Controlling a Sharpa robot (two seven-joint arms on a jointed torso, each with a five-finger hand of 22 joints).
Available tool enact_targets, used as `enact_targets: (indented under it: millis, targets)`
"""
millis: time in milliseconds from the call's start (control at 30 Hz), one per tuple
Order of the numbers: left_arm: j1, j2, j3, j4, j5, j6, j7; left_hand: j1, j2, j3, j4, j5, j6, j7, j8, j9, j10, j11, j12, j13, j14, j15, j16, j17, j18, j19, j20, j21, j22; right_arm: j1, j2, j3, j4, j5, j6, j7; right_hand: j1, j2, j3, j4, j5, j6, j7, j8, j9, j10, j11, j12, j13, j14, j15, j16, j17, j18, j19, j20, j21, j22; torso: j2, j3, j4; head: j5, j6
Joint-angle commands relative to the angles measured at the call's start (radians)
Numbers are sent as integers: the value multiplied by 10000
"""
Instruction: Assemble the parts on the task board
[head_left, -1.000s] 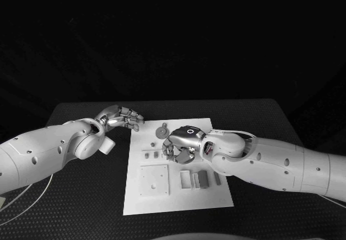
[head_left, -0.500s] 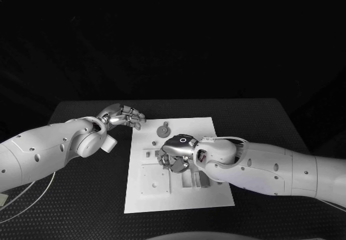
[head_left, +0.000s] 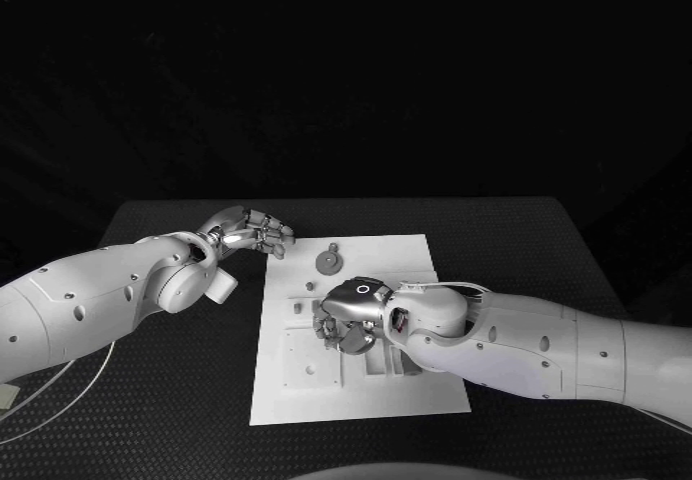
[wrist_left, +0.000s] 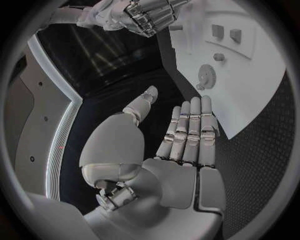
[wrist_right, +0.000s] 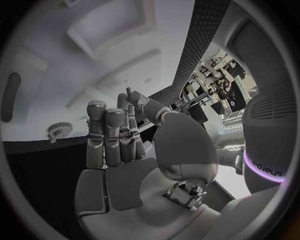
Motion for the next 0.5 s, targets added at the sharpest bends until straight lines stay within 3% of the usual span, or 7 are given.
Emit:
enact_targets:
  millis: [33,500]
  targets:
    - [12,15,8,23,101,-16,94,-46,81,-54,16,-37,-15,35,53,-12,77,-13,-9,-17,-8,45,-37,11,169,-51,26,5,-14,-63,67,-1,-30,-198,155,26,-29,77,54,-27,41,32,19,60,15,56,-7,-18,12,-13,-72,-44,18,630,-20,-60,52,200,1,-3,0,34,-24]
    - [12,22,8,25,106,64,75,-50,83,-53,18,-37,-29,44,47,-19,67,-6,-16,-34,-8,50,-60,35,174,-61,31,10,-21,-163,151,-5,-154,-475,89,-83,-29,81,54,-31,42,31,19,60,16,60,-9,-26,16,-14,-74,-47,22,630,-20,-67,52,199,-1,3,-5,124,-68]
